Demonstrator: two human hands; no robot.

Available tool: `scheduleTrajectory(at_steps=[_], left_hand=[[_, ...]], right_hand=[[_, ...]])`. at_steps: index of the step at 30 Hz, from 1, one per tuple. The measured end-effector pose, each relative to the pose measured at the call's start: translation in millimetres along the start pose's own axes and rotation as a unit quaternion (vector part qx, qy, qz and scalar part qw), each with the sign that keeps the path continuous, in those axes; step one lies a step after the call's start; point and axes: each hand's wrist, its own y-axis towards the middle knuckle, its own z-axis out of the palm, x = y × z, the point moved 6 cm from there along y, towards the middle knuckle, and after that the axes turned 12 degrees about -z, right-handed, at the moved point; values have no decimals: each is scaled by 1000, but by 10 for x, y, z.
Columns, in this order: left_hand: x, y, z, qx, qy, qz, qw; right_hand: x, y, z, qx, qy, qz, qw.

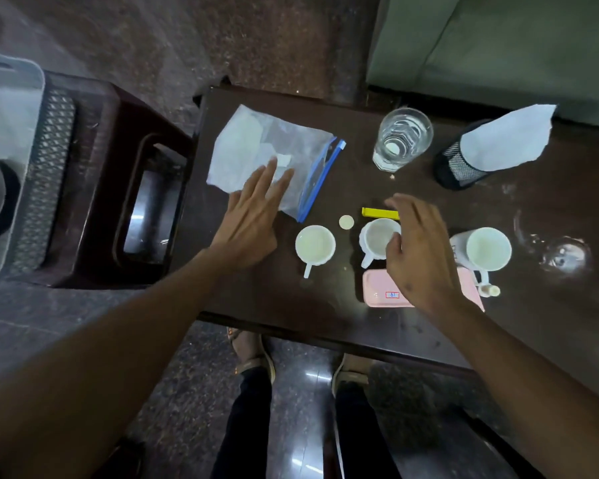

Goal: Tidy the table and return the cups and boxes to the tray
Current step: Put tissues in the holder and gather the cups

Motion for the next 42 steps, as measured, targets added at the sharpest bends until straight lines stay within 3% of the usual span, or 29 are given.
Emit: scheduleTrajectory(at_steps=[4, 10, 13, 18, 25, 30, 34, 42], left_hand=[[166, 288, -10, 23, 40, -27, 999], [469, 603, -165, -60, 40, -69, 995], [627, 768, -151, -45, 54, -66, 995], [871, 817, -2, -26, 78, -66, 994], [930, 823, 87, -56, 73, -76, 993], [860, 657, -47, -52, 8, -92, 994], [617, 238, -160, -95, -19, -16, 995], [158, -480, 335, 10, -84, 68, 994]], right_hand=[[335, 418, 72, 20, -25, -64, 997], [1168, 1320, 717, 91, -100, -178, 975], [1306, 1623, 1079, 144, -120, -166, 968], [921, 1700, 1320, 217, -166, -129, 953], [636, 1594, 1100, 206, -208, -161, 943], [828, 1438, 808, 168, -151, -182, 957], [651, 1025, 397, 115, -92, -135, 980], [-180, -22, 19, 44, -6, 9, 999]])
